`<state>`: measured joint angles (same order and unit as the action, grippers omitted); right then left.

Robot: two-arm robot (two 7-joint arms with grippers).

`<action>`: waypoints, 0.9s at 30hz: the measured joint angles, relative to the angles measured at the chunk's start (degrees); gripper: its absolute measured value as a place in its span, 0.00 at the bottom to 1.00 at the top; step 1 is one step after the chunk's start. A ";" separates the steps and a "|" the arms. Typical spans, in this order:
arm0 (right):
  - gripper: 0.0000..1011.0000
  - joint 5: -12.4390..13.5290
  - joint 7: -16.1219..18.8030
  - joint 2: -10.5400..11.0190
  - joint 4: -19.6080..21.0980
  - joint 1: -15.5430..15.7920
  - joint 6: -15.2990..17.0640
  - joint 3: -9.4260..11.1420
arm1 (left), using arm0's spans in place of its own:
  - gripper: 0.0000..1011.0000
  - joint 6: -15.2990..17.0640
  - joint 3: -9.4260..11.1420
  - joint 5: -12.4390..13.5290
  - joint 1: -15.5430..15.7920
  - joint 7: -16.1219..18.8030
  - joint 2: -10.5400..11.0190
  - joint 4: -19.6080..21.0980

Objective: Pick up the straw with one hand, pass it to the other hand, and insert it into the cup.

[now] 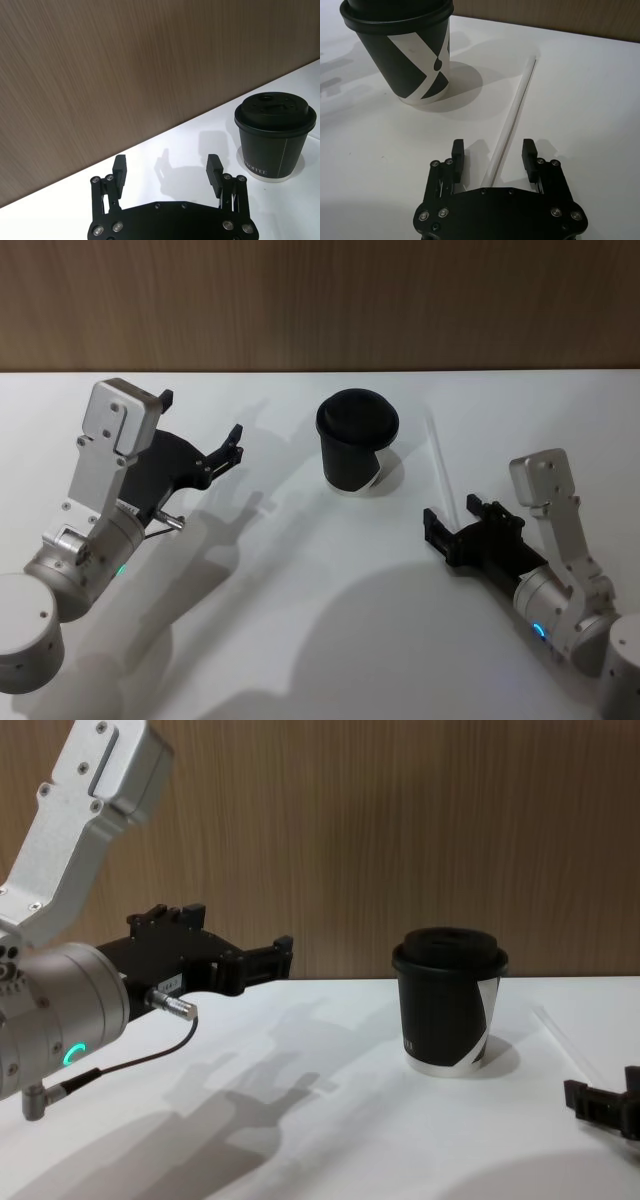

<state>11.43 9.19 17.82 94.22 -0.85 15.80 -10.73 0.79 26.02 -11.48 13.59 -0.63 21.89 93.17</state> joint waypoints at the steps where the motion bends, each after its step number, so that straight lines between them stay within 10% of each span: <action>1: 0.69 -0.02 0.01 -0.01 -0.01 -0.01 0.01 0.00 | 0.99 0.00 0.00 0.00 0.00 0.00 0.00 0.00; 20: 0.08 -0.14 0.03 -0.05 -0.08 -0.02 0.11 0.01 | 0.99 0.00 0.00 0.00 0.00 0.00 0.00 0.00; 27: 0.02 -0.14 0.03 -0.05 -0.06 -0.03 0.09 0.01 | 0.99 0.00 0.00 0.00 0.00 0.00 0.00 0.00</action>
<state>11.28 9.22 17.77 94.15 -0.88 15.89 -10.72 0.79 26.03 -11.48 13.59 -0.63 21.89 93.17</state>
